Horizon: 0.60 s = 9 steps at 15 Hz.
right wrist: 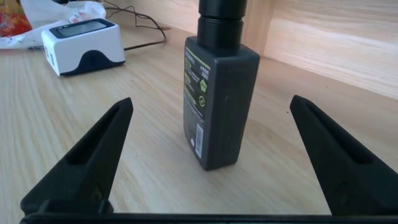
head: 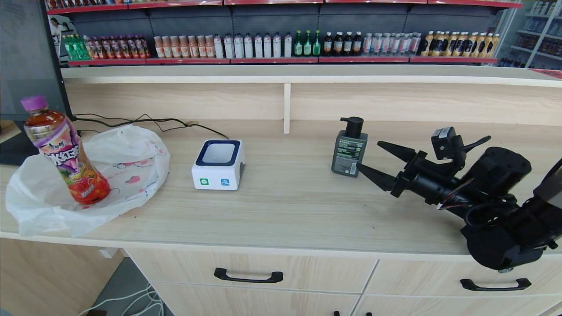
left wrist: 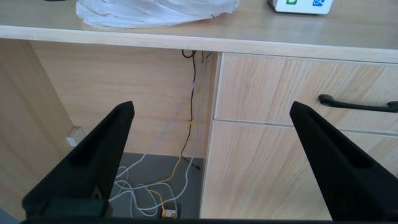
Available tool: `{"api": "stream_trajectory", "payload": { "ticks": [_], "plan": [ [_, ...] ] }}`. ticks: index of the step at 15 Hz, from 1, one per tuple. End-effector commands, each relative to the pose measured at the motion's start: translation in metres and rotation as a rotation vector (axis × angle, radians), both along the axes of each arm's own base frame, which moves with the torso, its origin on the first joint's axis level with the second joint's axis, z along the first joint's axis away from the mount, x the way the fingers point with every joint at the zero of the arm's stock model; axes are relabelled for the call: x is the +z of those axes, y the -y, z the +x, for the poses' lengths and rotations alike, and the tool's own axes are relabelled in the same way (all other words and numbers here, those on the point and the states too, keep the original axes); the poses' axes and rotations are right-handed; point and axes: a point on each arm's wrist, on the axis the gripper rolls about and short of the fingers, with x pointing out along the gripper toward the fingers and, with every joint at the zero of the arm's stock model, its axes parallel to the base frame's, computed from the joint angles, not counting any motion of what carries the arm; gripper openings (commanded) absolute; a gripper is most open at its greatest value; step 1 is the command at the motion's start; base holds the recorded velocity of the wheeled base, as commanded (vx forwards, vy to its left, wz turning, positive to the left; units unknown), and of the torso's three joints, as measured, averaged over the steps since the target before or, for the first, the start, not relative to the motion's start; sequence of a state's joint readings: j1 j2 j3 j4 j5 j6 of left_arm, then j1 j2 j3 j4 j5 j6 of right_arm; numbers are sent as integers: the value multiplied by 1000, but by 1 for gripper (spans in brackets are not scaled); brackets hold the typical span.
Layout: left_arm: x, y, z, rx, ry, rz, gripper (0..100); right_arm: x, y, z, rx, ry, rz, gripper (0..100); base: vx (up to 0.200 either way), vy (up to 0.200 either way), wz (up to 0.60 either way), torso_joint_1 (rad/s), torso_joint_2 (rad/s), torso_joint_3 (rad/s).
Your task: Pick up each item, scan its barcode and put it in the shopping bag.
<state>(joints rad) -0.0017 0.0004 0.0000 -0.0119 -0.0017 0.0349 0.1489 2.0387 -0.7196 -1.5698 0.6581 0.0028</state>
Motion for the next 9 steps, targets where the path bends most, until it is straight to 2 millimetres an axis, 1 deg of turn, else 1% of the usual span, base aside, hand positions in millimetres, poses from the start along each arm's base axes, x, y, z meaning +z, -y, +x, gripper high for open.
{"api": "stream_trajectory", "payload": {
  "ticks": [1, 3, 6, 9],
  "plan": [
    [0, 0, 0, 0, 1, 0, 100, -1, 11, 6, -34, 7, 1, 100, 0, 0, 0, 0, 0, 0],
    [0, 0, 0, 0, 1, 0, 100, -4, 9, 17, -30, 14, 4, 100, 0, 0, 0, 0, 0, 0],
    [0, 0, 0, 0, 2, 0, 100, -9, -10, 27, 22, 13, 14, 100, 0, 0, 0, 0, 0, 0],
    [0, 0, 0, 0, 4, 0, 100, -9, -12, 33, 21, 25, 19, 100, 0, 0, 0, 0, 0, 0]
  ]
}}
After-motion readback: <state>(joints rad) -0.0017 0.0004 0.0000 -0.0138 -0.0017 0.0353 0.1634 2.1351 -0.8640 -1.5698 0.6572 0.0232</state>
